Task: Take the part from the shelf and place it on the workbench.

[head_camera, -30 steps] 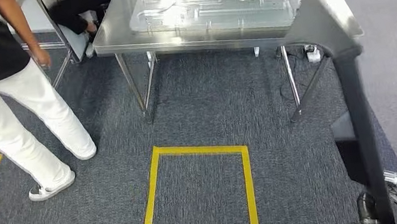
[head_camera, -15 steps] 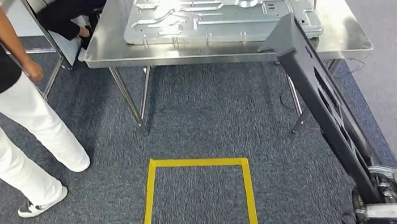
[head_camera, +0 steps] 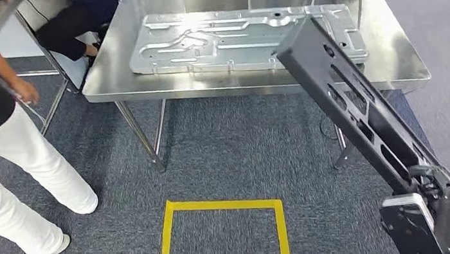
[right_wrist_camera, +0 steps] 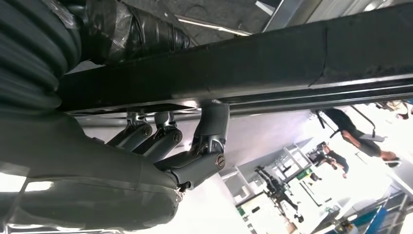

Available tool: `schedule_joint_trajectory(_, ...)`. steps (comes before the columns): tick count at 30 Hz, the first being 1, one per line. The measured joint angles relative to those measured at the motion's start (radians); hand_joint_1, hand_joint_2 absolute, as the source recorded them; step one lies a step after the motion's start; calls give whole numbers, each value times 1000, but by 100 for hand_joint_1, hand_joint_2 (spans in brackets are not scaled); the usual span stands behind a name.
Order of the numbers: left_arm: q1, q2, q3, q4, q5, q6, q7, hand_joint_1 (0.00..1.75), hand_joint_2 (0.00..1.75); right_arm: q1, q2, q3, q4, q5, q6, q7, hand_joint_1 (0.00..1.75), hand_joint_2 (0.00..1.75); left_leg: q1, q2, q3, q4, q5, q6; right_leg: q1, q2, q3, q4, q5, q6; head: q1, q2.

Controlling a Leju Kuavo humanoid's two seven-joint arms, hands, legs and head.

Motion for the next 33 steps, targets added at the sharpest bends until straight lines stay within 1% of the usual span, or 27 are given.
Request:
schedule_joint_trajectory(1, -2, 0, 0, 0, -6, -4, 0, 0, 0, -14, -5, 6, 12, 11, 3, 9, 175, 175, 1, 1, -39, 65, 4, -1, -1, 1, 19, -12, -6, -6, -1, 0)
schedule_joint_trajectory(2, -2, 1, 1, 0, -16, -9, 0, 0, 0, -28, -11, 13, 27, 22, 8, 18, 175, 175, 0, 0, -85, 129, -10, -1, 1, 1, 38, -22, -15, -11, -1, 0)
schedule_joint_trajectory(3, -3, 1, 2, 0, -27, -15, 0, 0, 0, -42, -17, 22, 43, 32, 13, 29, 175, 175, -1, 0, -132, 178, -44, -1, 2, 3, 56, -29, -25, -14, -1, 0)
schedule_joint_trajectory(4, -2, 2, 5, 0, -37, -20, -1, 0, 0, -54, -23, 31, 57, 40, 19, 38, 175, 175, -1, 0, -173, 205, -90, -1, 3, 5, 74, -33, -36, -15, -1, 0)
schedule_joint_trajectory(5, -1, 2, 7, 0, -45, -24, -2, 0, 0, -64, -28, 41, 71, 46, 22, 45, 175, 175, -3, 0, -205, 208, -130, -1, 4, 7, 93, -36, -49, -16, -1, 0)
schedule_joint_trajectory(6, -1, 2, 9, 0, -50, -26, -2, 0, 0, -73, -32, 50, 82, 50, 24, 50, 175, 175, -4, 0, -227, 189, -148, 2, 6, 9, 113, -37, -63, -16, -1, 0)
schedule_joint_trajectory(7, 0, 2, 11, 0, -53, -28, -3, 0, 0, -82, -35, 59, 92, 52, 25, 53, 175, 175, -6, 0, -241, 151, -130, 8, 9, 10, 134, -38, -79, -15, -1, 0)
schedule_joint_trajectory(8, 2, 3, 14, 0, -55, -29, -3, 0, 0, -89, -38, 66, 101, 53, 26, 55, 175, 175, -10, 0, -249, 99, -68, 18, 11, 11, 153, -38, -96, -15, -1, 0)
schedule_joint_trajectory(9, 4, 4, 17, 0, -56, -29, -3, 0, 0, -97, -41, 72, 111, 53, 27, 56, 175, 175, -17, -2, -254, 52, 11, 28, 14, 12, 171, -36, -112, -12, -1, 0)
schedule_joint_trajectory(10, 6, 6, 21, 0, -58, -30, -4, 0, 0, -103, -43, 77, 120, 53, 28, 57, 175, 175, -22, -8, -254, 17, 77, 35, 16, 15, 185, -35, -129, -8, -1, 0)
schedule_joint_trajectory(11, 8, 7, 25, 0, -60, -30, -4, 0, 0, -107, -45, 82, 128, 53, 29, 59, 175, 175, -26, -13, -249, -3, 122, 39, 18, 19, 200, -33, -143, -3, -1, 0)
schedule_joint_trajectory(12, 8, 8, 28, 0, -63, -31, -5, 0, 0, -110, -47, 86, 134, 53, 30, 60, 175, 175, -28, -19, -241, -9, 132, 41, 19, 23, 211, -26, -148, 3, -1, 0)
schedule_joint_trajectory(13, 6, 8, 30, 0, -69, -33, -8, 0, 0, -114, -49, 91, 137, 53, 31, 62, 175, 175, -26, -22, -226, -13, 127, 44, 19, 24, 215, -13, -148, 8, -1, 0)
schedule_joint_trajectory(14, 2, 7, 31, 0, -78, -35, -13, 0, 0, -120, -52, 96, 139, 53, 32, 64, 175, 175, -24, -22, -213, -19, 125, 47, 19, 22, 211, 12, -140, 12, 0, 0)
schedule_joint_trajectory(15, -5, 7, 33, 0, -89, -37, -20, 0, 0, -129, -55, 103, 142, 54, 34, 67, 175, 175, -22, -21, -201, -25, 121, 52, 18, 19, 191, 52, -131, 18, 0, 0)
schedule_joint_trajectory(16, -12, 7, 38, 0, -102, -39, -27, 0, 0, -141, -59, 112, 148, 57, 35, 71, 175, 175, -20, -20, -189, -31, 116, 56, 15, 15, 160, 101, -134, 24, 0, 0)
schedule_joint_trajectory(17, -18, 8, 44, 0, -117, -40, -34, 0, 0, -152, -64, 123, 156, 61, 36, 77, 175, 175, -19, -19, -181, -35, 109, 59, 11, 12, 120, 156, -148, 30, 1, 0)
schedule_joint_trajectory(19, -26, 8, 62, 1, -149, -40, -47, 0, 0, -170, -72, 145, 176, 67, 38, 94, 175, 175, -16, -18, -160, -40, 93, 60, 2, 9, 35, 242, -207, 42, 1, 0)
schedule_joint_trajectory(20, -29, 8, 72, 2, -165, -39, -53, 0, 0, -176, -76, 154, 187, 63, 40, 104, 175, 175, -14, -18, -148, -42, 83, 57, -3, 8, 5, 257, -229, 47, 1, 0)
schedule_joint_trajectory(21, -33, 8, 82, 4, -180, -39, -60, 0, 0, -181, -78, 162, 197, 53, 44, 113, 175, 175, -12, -19, -135, -42, 73, 54, -6, 7, -13, 244, -231, 51, 1, 0)
schedule_joint_trajectory(22, -37, 8, 92, 7, -193, -38, -67, 0, 0, -185, -81, 170, 206, 39, 48, 119, 175, 175, -9, -20, -120, -42, 63, 50, -9, 6, -18, 207, -207, 54, 1, 0)
schedule_joint_trajectory(24, -45, 9, 114, 12, -216, -37, -76, 0, 0, -192, -85, 184, 222, 15, 54, 126, 175, 175, -5, -23, -91, -42, 41, 42, -12, 4, -12, 99, -98, 54, 1, 0)
schedule_joint_trajectory(26, -55, 10, 135, 19, -236, -33, -82, 0, 0, -197, -90, 197, 235, 2, 59, 131, 175, 175, -3, -24, -74, -47, 23, 29, -6, 0, -7, 35, -26, 42, 2, 0)
schedule_joint_trajectory(28, -64, 12, 154, 26, -257, -29, -89, 0, 0, -201, -94, 209, 245, -7, 68, 137, 175, 175, -5, -23, -62, -46, 24, 12, 0, 1, 2, 22, -20, 23, 4, 0)
schedule_joint_trajectory(30, -73, 15, 170, 32, -270, -25, -95, 0, 0, -203, -95, 220, 252, -13, 73, 140, 175, 175, -5, -17, -62, -19, 26, 1, -3, 3, 22, 4, -13, 6, 3, 0)
schedule_joint_trajectory(31, -78, 17, 176, 35, -274, -24, -96, 0, 0, -205, -95, 225, 255, -15, 74, 141, 175, 175, -4, -14, -78, 12, 16, -2, -5, 3, 32, -3, -14, 0, 2, 0)
schedule_joint_trajectory(33, -87, 21, 186, 41, -277, -23, -97, 0, 0, -208, -96, 234, 261, -18, 75, 141, 175, 175, -2, -9, -147, 120, -31, -5, -5, 2, 44, -11, -20, -9, 1, 0)
